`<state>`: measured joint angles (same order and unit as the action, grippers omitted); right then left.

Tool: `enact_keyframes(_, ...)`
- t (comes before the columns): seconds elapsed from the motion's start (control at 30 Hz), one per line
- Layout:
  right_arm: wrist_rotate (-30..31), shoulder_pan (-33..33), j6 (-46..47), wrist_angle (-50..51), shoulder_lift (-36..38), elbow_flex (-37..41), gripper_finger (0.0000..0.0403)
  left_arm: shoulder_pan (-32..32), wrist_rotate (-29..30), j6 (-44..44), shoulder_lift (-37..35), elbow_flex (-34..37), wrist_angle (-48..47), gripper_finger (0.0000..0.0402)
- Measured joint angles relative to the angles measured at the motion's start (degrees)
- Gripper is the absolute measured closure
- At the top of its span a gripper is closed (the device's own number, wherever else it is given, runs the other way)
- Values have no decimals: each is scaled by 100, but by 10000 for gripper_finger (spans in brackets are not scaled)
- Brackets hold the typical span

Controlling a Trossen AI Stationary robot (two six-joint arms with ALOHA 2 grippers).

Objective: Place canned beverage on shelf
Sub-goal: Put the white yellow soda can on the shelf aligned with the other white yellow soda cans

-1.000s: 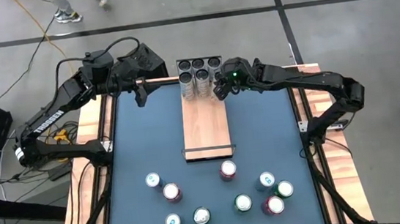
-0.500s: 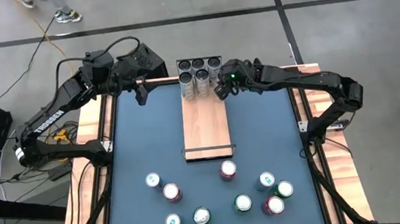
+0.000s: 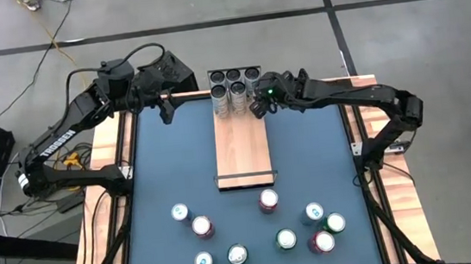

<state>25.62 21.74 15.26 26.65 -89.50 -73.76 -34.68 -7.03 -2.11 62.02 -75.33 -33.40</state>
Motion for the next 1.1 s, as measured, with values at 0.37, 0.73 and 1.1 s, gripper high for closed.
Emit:
enact_keyframes(0.37, 250, -215, -178, -175, -239, -9, 177, 0, 31, 0, 0, -1, 52, 101)
enact_keyframes(0.73, 339, -163, -421, -402, -238, 2, 177, 0, 33, -21, 0, 0, 95, 101)
enact_keyframes(1.1, 345, -87, -524, -441, -279, 2, 177, 0, 35, -20, 0, -1, 95, 101)
